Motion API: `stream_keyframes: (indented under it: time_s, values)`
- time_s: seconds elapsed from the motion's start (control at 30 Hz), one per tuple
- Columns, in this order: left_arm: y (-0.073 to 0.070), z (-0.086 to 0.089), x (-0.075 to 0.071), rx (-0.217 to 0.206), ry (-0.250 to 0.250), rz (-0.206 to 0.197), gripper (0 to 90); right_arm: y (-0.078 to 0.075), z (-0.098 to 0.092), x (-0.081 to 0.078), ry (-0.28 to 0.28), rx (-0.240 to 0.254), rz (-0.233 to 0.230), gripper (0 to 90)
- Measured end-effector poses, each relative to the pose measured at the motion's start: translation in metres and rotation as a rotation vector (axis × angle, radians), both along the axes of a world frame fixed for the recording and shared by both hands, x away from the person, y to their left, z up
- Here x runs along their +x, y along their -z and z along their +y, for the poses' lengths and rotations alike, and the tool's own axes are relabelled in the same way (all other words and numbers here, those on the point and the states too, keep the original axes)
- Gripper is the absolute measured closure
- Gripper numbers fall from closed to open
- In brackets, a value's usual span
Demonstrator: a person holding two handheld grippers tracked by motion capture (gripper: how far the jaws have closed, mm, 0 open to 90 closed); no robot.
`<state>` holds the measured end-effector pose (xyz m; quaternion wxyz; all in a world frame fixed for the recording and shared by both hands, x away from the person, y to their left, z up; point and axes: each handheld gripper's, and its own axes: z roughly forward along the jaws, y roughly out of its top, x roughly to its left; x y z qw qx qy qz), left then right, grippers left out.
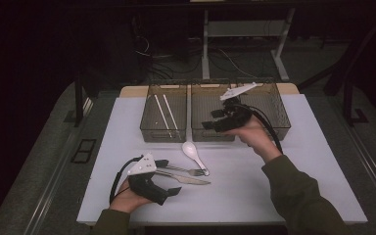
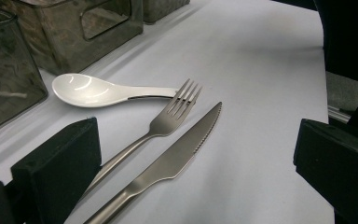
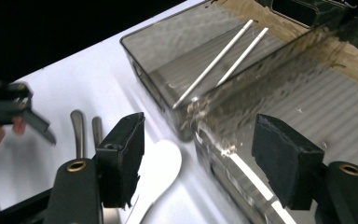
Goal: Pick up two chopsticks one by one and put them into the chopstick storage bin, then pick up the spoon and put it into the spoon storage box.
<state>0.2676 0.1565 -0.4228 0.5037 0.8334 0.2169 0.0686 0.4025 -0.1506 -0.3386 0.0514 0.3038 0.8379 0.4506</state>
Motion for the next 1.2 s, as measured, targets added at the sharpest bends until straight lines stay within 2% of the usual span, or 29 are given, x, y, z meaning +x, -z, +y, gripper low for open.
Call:
stream_keyframes:
  time_s: [0.43,0.6,0.73,0.87,1.03,1.13,1.2]
  values:
    - [0.001,0.001,-0.001,0.008,-0.016,0.004,0.0,0.023,-0.064,-0.049,0.022,0.034,-0.040,31.3]
    - [0.001,0.003,-0.002,0.004,-0.025,0.006,0.0,0.032,-0.085,-0.067,0.045,0.049,-0.037,31.2]
    - [0.001,0.003,-0.003,0.008,-0.026,0.000,0.0,0.040,-0.097,-0.079,0.060,0.021,-0.031,31.2]
    - [0.001,0.002,-0.003,0.008,-0.029,0.005,0.0,0.048,-0.108,-0.092,0.073,0.018,-0.018,31.1]
    - [-0.001,0.001,-0.003,0.016,-0.036,0.003,0.0,0.060,-0.122,-0.108,0.098,0.012,-0.034,29.4]
    - [-0.002,0.001,-0.002,0.016,-0.039,-0.003,2.9,0.067,-0.129,-0.117,0.118,0.014,-0.045,28.5]
    - [-0.003,0.001,-0.002,0.017,-0.037,0.003,8.3,0.072,-0.132,-0.122,0.133,0.011,-0.056,27.7]
